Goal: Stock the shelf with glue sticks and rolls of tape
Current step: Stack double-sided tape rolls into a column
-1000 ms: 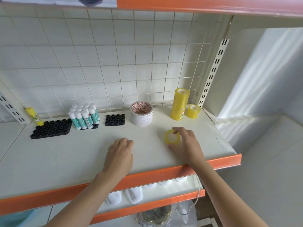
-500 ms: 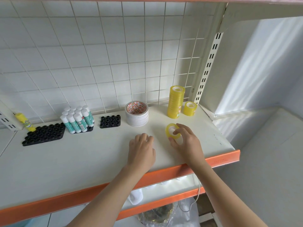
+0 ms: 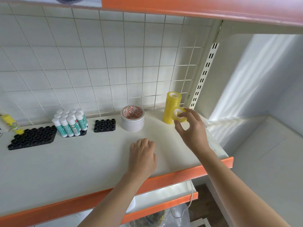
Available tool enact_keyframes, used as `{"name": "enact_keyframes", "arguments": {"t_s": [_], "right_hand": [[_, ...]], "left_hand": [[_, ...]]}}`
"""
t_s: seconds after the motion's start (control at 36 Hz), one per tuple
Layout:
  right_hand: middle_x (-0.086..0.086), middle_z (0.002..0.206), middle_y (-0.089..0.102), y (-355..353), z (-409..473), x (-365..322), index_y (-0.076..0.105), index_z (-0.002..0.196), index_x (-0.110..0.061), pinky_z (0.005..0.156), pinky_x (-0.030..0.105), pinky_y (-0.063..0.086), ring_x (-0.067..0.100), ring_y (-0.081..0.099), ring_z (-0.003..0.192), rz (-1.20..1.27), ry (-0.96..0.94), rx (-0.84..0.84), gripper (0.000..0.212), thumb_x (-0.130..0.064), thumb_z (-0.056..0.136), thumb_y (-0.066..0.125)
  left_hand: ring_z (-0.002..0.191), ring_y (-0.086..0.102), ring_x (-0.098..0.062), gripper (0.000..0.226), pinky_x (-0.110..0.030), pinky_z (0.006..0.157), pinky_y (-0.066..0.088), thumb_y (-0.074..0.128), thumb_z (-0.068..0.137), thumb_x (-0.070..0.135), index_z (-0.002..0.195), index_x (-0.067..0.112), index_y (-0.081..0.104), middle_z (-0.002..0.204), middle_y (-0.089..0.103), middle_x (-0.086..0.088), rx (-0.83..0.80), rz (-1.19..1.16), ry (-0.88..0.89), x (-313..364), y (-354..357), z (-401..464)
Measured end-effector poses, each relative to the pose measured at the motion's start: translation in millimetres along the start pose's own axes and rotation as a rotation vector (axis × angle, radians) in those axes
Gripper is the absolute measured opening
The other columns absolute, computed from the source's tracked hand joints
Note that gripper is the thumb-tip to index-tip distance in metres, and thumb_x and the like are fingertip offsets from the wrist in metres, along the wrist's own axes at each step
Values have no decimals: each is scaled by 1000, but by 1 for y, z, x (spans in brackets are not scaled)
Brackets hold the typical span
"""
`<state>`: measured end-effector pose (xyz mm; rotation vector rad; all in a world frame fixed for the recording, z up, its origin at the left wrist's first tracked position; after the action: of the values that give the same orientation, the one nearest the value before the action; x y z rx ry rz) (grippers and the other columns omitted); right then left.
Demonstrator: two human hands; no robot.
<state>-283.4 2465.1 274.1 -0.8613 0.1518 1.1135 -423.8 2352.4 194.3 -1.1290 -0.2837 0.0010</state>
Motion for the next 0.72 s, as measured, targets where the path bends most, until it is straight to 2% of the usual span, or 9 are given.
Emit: {"name": "enact_keyframes", "arguments": {"t_s": [0.08,0.17,0.25,0.28,0.39,0.5,0.72], "right_hand": [[9,117,62,-4,32,1,67,98,-8,83,26,46,30,61,103,-43,-18,-9,20,-16,80,74],[9,116,63,-3,59,6,66,99,-7,79,10,37,31,60,102,-74,-9,-36,21,-15,81,74],[3,111,63,4,80,17,64,105,-12,78,26,40,29,55,108,-118,61,-100,27,-25,84,72],[1,111,63,7,84,20,63,107,-15,76,28,39,27,53,110,-137,91,-124,28,-29,84,71],[-5,102,56,17,96,28,62,109,-18,71,27,35,20,52,105,-153,165,-187,30,-36,86,67],[-4,98,56,21,103,30,63,104,-19,75,34,47,21,57,96,-134,184,-196,28,-38,84,69],[-3,101,60,24,105,26,64,99,-21,79,35,50,19,59,93,-124,199,-223,25,-39,82,70]], "left_hand": [[75,57,-27,35,-41,66,49,32,71,22,83,16,64,81,58,-1,-7,-5,-6,0,1,0],[75,57,-27,34,-42,66,49,32,72,22,83,16,64,81,58,0,-5,-8,-2,0,1,0],[75,57,-26,32,-40,65,49,32,72,22,81,17,63,82,58,0,-2,-11,2,1,0,0],[75,57,-26,32,-40,65,49,32,72,22,81,17,63,82,59,0,-3,-10,-1,1,0,1],[76,57,-26,33,-42,66,50,31,72,22,81,17,62,82,59,0,-12,-4,-5,2,-1,0],[77,56,-26,32,-41,67,49,32,73,22,82,18,62,83,58,0,-19,10,-8,1,0,1],[76,56,-25,29,-40,66,48,35,71,21,81,18,62,83,58,1,-12,20,-10,0,2,0]]}}
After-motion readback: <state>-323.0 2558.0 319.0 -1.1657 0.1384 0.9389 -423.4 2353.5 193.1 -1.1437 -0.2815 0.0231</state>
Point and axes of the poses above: each hand's wrist, its own z-axis towards the middle knuckle, its own y-axis out of the palm, x = y × z, the point moved 5 cm from there along z, towards the middle knuckle
